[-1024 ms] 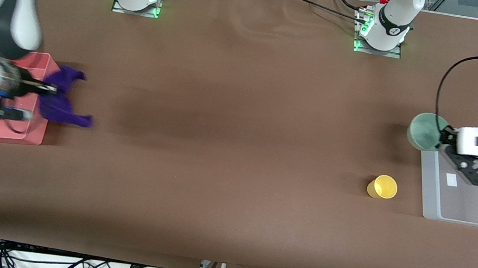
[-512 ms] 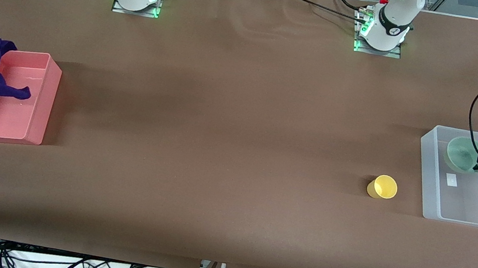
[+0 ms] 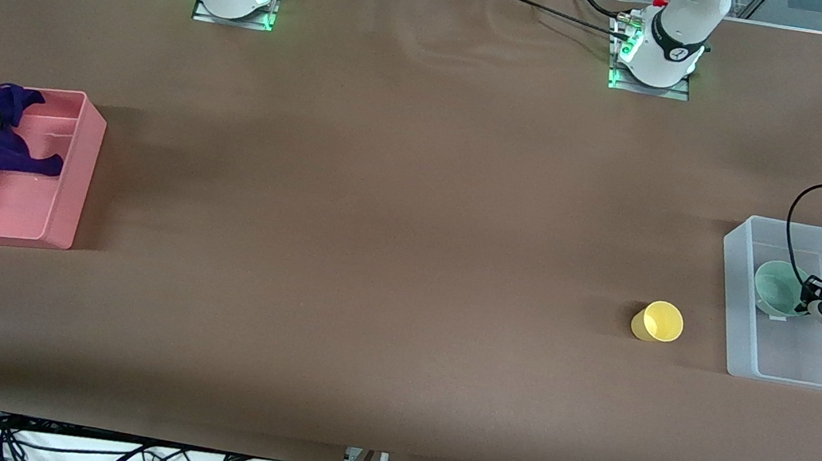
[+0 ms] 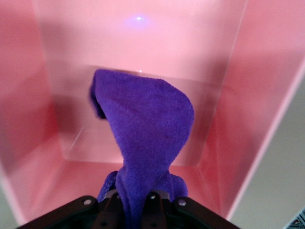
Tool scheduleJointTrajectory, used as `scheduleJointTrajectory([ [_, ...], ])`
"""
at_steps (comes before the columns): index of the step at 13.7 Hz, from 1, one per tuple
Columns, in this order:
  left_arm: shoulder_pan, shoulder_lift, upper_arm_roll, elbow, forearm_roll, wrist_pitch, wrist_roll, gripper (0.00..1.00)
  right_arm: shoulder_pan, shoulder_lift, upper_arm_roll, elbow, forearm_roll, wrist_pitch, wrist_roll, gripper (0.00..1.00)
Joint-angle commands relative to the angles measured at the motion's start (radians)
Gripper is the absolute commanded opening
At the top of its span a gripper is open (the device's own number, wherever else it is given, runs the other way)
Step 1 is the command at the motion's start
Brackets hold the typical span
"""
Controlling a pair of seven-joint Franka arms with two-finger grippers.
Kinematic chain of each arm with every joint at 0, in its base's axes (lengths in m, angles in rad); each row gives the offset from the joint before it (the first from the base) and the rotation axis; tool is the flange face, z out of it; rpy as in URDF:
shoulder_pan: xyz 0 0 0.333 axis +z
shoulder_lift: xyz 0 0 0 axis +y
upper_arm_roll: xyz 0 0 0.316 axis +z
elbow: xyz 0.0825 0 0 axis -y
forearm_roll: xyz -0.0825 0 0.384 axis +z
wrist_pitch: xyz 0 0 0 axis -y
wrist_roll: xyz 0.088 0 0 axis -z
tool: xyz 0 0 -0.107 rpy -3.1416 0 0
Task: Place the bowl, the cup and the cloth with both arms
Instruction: 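Carry the cloth into the pink bin while the left gripper lowers the bowl, then release the cloth with the right gripper while the left gripper reaches the cup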
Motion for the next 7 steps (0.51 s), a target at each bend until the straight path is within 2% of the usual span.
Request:
scheduleJointTrajectory([
  [1,0.008,-0.004,-0.014,0.027,-0.001,-0.010,0.010,0.98,0.003,0.031,-0.003,-0.046,0.052,0.096,-0.007,0.00],
  [3,0.006,-0.051,-0.022,0.027,-0.001,-0.038,0.010,1.00,0.005,0.073,-0.003,-0.046,0.091,0.171,-0.010,0.00],
  [4,0.000,-0.083,-0.028,0.027,-0.001,-0.071,0.006,1.00,0.005,0.074,-0.001,-0.040,0.092,0.177,-0.006,0.14],
  [5,-0.003,-0.125,-0.048,0.027,-0.006,-0.113,-0.007,1.00,0.009,0.076,0.003,-0.032,0.094,0.179,-0.003,0.49],
  [6,-0.003,-0.167,-0.074,0.027,-0.009,-0.165,-0.053,1.00,0.009,0.073,0.003,-0.014,0.097,0.177,-0.004,0.99],
  [7,-0.005,-0.201,-0.106,0.027,-0.009,-0.221,-0.129,1.00,0.011,0.064,0.005,0.018,0.114,0.165,-0.012,1.00],
])
